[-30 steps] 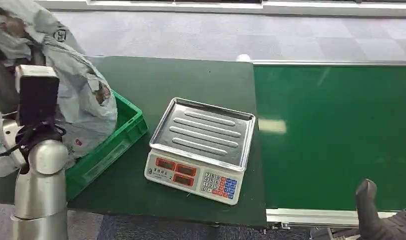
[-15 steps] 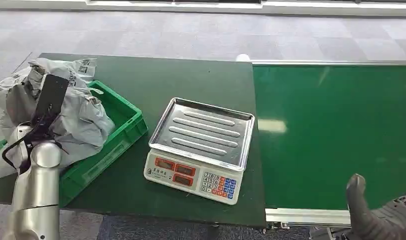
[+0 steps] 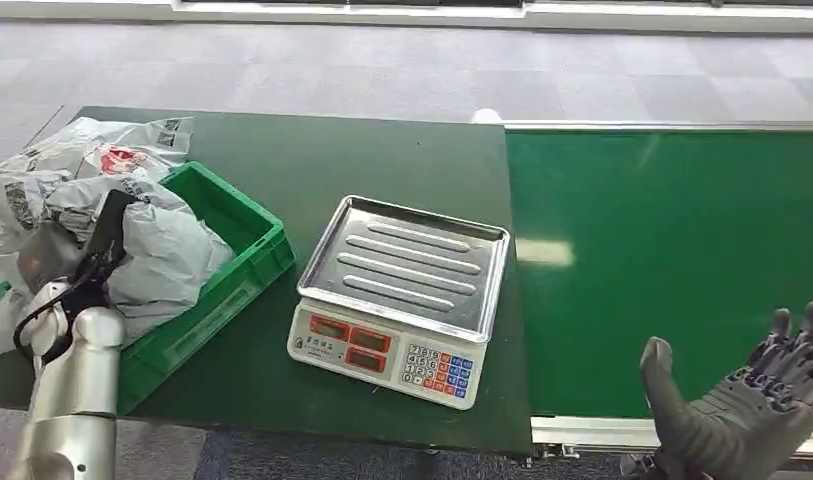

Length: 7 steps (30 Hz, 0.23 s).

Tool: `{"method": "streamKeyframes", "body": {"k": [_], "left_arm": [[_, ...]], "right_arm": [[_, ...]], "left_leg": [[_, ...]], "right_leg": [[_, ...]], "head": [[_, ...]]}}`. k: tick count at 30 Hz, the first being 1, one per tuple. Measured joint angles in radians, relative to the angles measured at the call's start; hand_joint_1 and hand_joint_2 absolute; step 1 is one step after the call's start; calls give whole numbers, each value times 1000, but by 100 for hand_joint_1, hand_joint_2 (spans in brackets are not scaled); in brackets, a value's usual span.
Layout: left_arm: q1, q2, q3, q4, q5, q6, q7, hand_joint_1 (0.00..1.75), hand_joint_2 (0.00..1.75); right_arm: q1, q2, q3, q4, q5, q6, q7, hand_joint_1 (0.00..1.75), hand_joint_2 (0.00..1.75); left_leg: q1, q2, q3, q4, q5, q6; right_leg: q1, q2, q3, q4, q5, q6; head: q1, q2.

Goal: Moved the parcel from conveyor to table for the left to box.

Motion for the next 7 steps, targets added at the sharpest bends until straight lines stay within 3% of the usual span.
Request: {"method": "streamKeyframes", "body": {"k": [7], "left_arm": [[100,-51,50,-291,227,39,-126,0,175]], "right_arm": [[1,-1,11,6,6,-10,1,0,175]], "left_leg": [[0,0,-2,0,0,0]], "right_leg": [[0,0,-2,0,-1,1]], "head": [[0,0]]}}
